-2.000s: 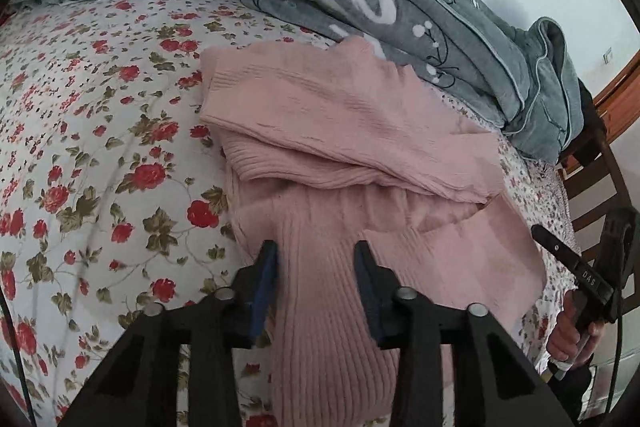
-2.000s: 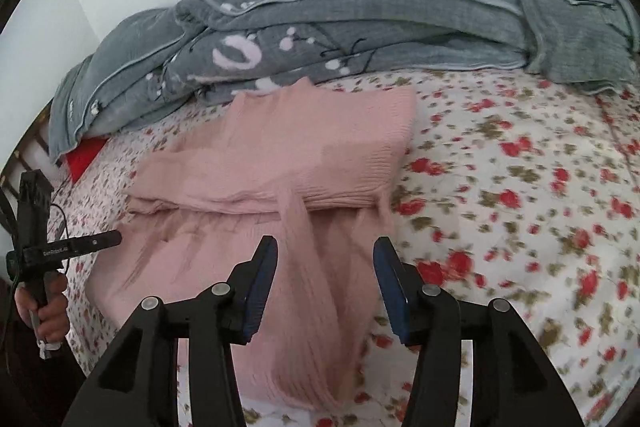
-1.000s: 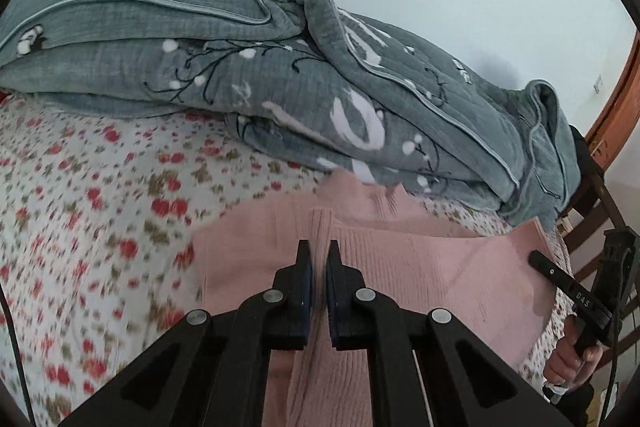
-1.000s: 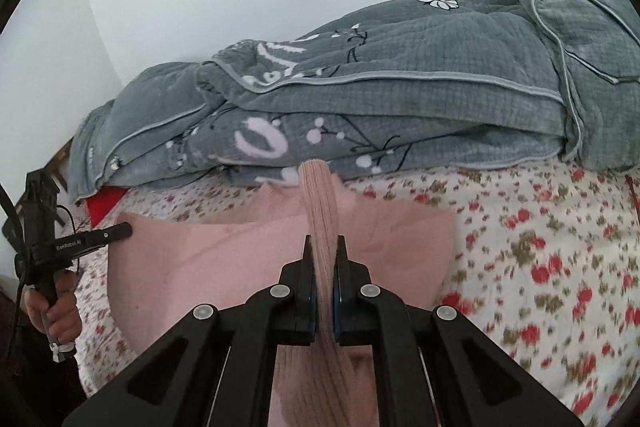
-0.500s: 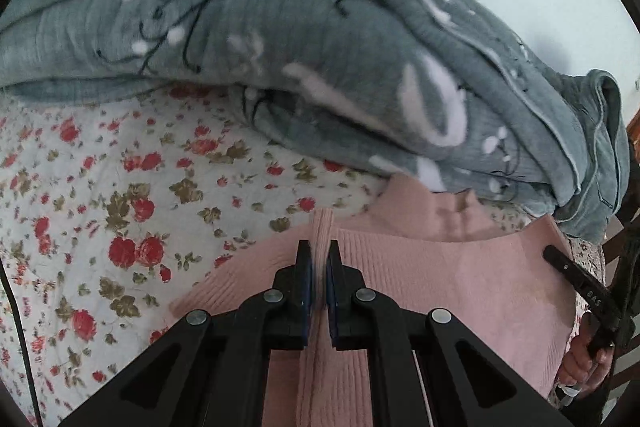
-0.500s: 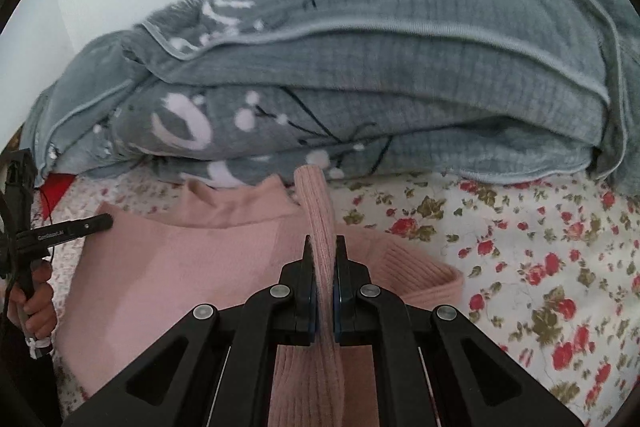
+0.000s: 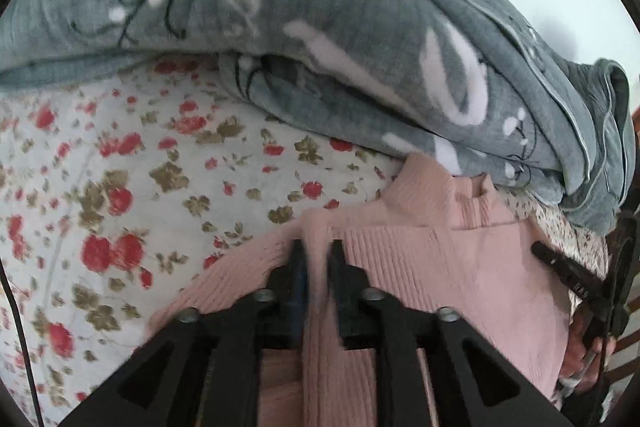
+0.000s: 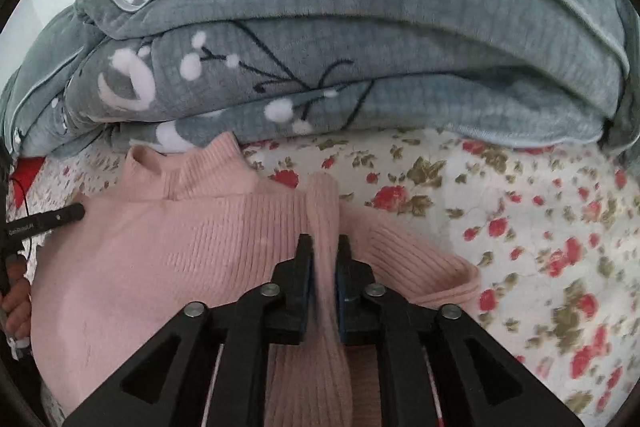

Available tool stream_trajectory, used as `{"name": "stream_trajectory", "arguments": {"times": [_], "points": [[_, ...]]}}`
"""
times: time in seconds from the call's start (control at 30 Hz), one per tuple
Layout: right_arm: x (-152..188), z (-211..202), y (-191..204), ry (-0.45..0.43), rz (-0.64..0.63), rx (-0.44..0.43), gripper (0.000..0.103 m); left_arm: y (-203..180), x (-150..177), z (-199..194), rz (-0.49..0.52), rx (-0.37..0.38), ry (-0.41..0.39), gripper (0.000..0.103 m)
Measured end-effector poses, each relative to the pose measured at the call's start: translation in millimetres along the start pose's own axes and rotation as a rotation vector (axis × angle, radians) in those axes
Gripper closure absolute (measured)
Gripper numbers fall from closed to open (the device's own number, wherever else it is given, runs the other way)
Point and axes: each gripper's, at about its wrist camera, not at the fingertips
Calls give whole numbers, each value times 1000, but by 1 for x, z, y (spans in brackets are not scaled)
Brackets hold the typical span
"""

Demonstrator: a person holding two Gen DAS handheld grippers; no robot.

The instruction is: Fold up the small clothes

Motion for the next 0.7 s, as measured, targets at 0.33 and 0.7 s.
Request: {"name": "stream_trajectory", "arguments": {"times": [0.33, 0.7], "points": [[11, -61, 34, -135, -139, -92, 71, -48, -4, -40, 142, 59, -113, 44], [9, 4, 0, 23, -20, -73, 102, -18, 3, 12, 16, 118, 5, 51]]}}
Point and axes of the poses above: each gripper's, at about its wrist camera, not at the fingertips, and z roughly the way its jaws point, y to its left, x to its underside, and after that the axes turned 8 degrees about z, right-handed
